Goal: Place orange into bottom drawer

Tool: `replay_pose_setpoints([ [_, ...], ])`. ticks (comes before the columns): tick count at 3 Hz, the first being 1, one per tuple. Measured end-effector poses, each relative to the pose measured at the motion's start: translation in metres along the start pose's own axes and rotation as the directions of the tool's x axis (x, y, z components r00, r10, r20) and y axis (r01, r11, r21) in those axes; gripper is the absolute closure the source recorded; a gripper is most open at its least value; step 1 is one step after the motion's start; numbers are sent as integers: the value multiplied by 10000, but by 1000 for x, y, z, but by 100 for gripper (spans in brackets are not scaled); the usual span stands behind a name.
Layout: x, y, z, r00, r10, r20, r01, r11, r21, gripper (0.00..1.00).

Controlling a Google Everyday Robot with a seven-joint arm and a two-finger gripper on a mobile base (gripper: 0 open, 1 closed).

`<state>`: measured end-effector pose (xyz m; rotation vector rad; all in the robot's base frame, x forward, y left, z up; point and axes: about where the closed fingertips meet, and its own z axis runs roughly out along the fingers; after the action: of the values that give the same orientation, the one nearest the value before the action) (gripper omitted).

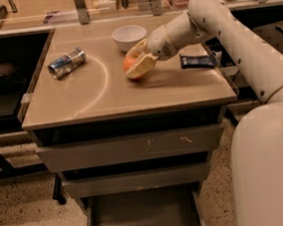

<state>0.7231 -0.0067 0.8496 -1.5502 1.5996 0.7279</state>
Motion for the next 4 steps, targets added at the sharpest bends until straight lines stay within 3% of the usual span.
replay_pose_setpoints([
  [1, -1, 13, -8, 9989, -110, 453, 100, 9997, 234, 100],
  [2, -24, 47, -43, 9865, -906, 1367, 740, 9898, 1220, 100],
  [3, -35, 97, -70, 9687, -1511, 1969, 1103, 9727, 2040, 100],
  [4, -4, 143, -85, 9749, -1340, 1776, 866, 9639, 2518, 100],
])
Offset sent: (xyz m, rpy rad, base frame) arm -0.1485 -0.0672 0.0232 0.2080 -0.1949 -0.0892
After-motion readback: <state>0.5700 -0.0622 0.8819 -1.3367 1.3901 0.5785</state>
